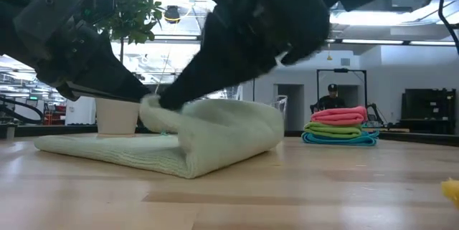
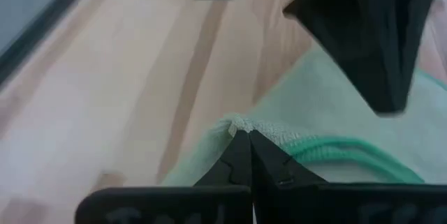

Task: Fold microfiber towels
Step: Fold the light green microfiber towel

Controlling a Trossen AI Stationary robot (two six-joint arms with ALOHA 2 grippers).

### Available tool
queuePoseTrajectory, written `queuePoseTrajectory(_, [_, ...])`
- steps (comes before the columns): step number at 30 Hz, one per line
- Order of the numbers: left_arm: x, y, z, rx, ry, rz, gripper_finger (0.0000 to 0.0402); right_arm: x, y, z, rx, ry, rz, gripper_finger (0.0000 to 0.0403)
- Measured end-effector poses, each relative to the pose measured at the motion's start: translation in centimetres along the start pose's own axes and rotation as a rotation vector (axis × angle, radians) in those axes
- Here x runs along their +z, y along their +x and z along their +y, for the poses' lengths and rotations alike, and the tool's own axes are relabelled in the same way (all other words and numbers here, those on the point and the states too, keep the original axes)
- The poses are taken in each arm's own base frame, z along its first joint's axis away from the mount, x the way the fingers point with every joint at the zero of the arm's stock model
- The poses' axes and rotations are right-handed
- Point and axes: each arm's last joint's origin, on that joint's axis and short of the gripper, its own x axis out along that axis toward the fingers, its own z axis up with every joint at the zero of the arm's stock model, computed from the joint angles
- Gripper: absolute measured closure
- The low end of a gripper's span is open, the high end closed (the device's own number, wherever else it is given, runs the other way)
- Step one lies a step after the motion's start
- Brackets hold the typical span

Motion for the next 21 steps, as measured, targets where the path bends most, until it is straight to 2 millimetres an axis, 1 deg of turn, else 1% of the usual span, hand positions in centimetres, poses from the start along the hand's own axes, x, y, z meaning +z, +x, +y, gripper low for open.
queuePoseTrajectory(4, [-0.01,0.00,0.00,0.000,-0.001,0.000,0.0401,-0.12,0.23,-0.01,-0.006,0.016,-0.004,0.0385])
queuePoseTrajectory(10, [0.00,0.00,0.00,0.001,-0.004,-0.001,0.0401,-0.06,0.26,-0.07,-0.001,0.035,-0.008,0.0356])
queuePoseTrajectory(15, [0.00,0.01,0.01,0.002,-0.011,-0.002,0.0401,0.08,0.34,-0.49,0.023,0.037,-0.023,0.0316])
queuePoseTrajectory(21, [0.01,0.01,0.00,0.002,-0.024,-0.003,0.0401,0.10,0.29,-0.67,0.021,0.040,-0.019,0.0251])
